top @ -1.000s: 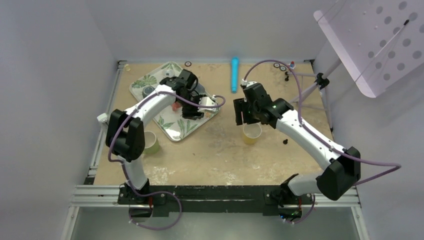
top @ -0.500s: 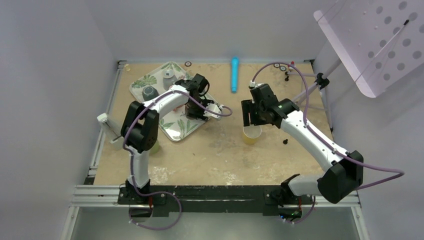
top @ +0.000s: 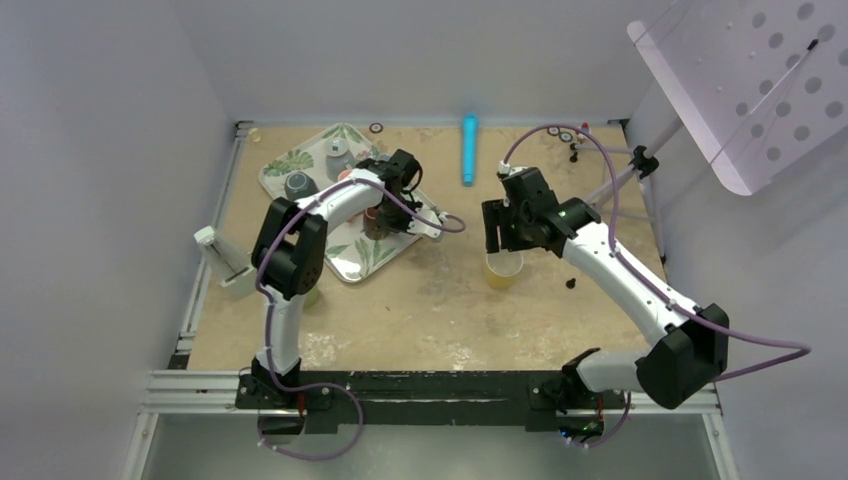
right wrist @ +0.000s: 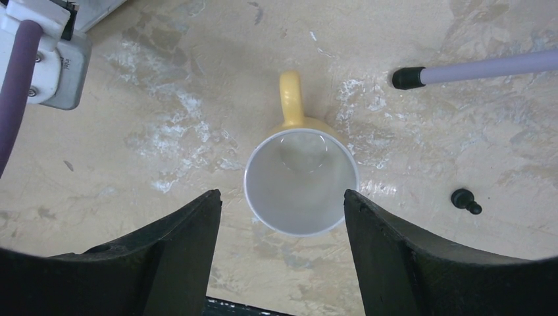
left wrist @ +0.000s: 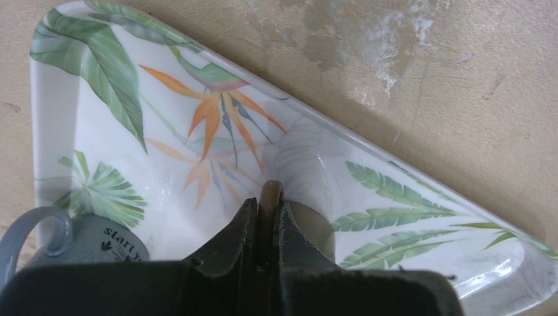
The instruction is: Turn the mug right side up
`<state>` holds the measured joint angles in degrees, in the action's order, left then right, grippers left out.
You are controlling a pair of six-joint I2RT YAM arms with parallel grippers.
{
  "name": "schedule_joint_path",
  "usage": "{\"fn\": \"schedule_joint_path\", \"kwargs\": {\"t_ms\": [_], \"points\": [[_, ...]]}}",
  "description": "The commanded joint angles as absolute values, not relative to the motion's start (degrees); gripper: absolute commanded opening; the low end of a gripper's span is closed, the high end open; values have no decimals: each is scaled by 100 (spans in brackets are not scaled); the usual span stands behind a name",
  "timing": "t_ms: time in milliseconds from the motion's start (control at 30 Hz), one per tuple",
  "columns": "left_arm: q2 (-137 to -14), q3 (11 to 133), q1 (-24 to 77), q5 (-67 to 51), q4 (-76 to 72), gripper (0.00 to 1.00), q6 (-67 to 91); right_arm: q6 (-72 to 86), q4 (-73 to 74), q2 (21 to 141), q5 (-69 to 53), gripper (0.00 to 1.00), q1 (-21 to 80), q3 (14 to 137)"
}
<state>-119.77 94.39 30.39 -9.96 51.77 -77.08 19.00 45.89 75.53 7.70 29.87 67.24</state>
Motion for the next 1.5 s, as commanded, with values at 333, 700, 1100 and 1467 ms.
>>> {"fn": "schedule_joint_path", "kwargs": {"t_ms": [333,700,1100,1467], "points": [[-10901,10247,2663,-2249,5212,0,-3687,1724,4100,6743,347,72,2966,6812],[-9906,10067,2329,-4555,4511,0,-813,1885,2540,6555,-1108,96,2962,6604],[-9366,9942,2381,-5758,3044,0,1498,3097,-307,6825,-3136,92,2973,6010],[-9383,9871,2485,-5477,2323,0,2526,4884,-2604,6812,-3740,74,2994,5393]]}}
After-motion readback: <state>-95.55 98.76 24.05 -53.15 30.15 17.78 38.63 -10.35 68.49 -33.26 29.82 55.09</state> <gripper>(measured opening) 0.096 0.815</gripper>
